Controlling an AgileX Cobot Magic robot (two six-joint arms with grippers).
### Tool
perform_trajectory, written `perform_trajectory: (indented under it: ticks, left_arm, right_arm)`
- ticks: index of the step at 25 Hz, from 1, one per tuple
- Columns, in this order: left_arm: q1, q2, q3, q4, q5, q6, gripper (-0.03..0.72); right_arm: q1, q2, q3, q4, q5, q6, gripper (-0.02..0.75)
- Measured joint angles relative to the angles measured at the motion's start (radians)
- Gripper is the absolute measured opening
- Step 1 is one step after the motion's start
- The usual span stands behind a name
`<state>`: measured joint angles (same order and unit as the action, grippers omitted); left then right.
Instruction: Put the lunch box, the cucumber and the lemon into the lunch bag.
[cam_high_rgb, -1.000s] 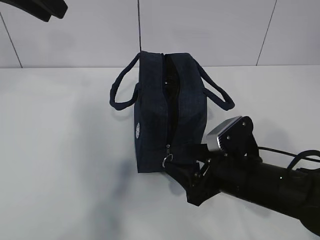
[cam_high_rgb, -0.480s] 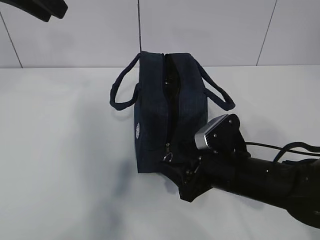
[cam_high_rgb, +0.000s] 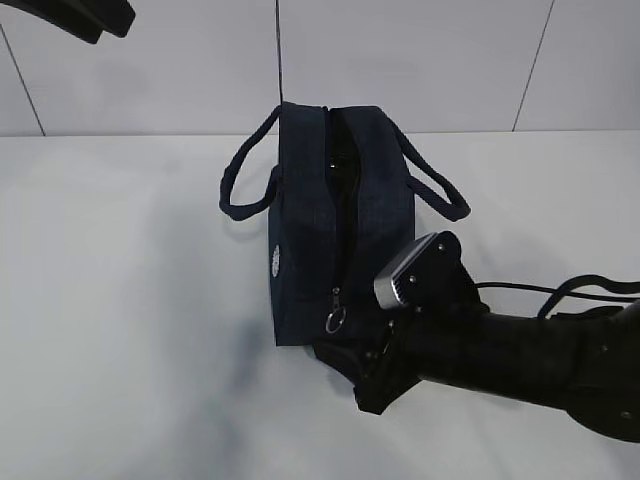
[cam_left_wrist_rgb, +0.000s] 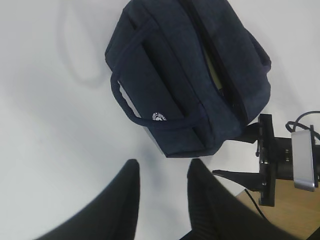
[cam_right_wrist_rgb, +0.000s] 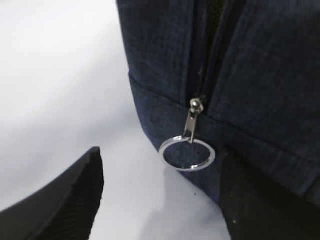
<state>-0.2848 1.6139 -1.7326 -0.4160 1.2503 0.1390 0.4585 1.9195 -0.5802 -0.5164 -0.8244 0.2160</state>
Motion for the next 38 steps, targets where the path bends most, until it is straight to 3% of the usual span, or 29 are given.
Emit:
perform_trajectory:
  ticks: [13, 29, 38]
  left_arm:
    - [0.000, 0.000, 0.000, 0.000, 0.000, -0.002, 0.236]
    - [0.000, 0.000, 0.000, 0.000, 0.000, -0.002, 0.236]
    - [0.000, 0.000, 0.000, 0.000, 0.000, -0.002, 0.236]
  right_arm:
    - [0.000, 0.061, -0.047, -0.007, 0.015, 0.008, 0.533]
    - [0.000, 0.080, -0.047, 0.093, -0.088, 0.025, 0.531]
    - [0.001, 0.080, -0.047, 0.136, -0.088, 0.027, 0.367]
